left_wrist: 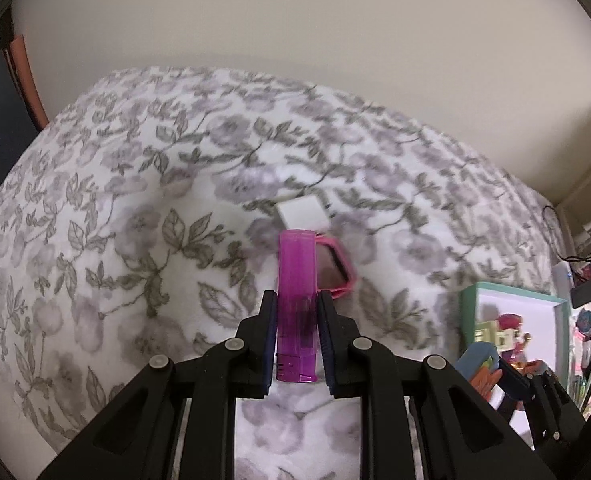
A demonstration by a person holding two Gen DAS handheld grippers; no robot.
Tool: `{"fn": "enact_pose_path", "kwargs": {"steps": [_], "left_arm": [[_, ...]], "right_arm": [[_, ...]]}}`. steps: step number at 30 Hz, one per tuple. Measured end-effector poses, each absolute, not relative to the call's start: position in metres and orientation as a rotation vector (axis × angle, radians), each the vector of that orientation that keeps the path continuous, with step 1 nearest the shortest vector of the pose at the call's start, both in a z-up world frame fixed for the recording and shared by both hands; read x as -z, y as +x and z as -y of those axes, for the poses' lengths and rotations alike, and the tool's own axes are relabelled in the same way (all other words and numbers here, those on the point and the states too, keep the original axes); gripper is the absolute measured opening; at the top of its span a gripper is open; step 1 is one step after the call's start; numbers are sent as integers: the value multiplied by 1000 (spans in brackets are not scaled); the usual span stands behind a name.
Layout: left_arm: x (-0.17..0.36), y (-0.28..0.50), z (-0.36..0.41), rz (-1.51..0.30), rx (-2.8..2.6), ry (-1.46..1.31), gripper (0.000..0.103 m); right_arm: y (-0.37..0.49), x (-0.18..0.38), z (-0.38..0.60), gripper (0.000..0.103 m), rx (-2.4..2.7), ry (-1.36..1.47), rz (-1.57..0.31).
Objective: Organize rigid objects
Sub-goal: 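Carry the carrot knife toy and purple lighter over the teal tray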
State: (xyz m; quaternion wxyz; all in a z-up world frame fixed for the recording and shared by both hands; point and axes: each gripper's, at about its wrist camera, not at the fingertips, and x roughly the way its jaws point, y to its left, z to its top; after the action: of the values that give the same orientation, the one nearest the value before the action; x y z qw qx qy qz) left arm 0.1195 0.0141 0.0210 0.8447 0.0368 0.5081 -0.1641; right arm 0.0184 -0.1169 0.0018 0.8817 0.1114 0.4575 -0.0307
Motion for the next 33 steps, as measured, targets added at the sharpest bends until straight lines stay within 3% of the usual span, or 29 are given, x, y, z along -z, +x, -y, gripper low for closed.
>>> {"fn": "enact_pose_path", "kwargs": {"steps": [11, 33], "left_arm": [[-40, 73, 24, -1034, 459, 113, 20], [-25, -9, 121, -1088, 693, 278, 20]], "right_arm": [[-22, -23, 170, 79, 239, 364, -961], [-98, -41, 281, 79, 492, 548, -915]]}}
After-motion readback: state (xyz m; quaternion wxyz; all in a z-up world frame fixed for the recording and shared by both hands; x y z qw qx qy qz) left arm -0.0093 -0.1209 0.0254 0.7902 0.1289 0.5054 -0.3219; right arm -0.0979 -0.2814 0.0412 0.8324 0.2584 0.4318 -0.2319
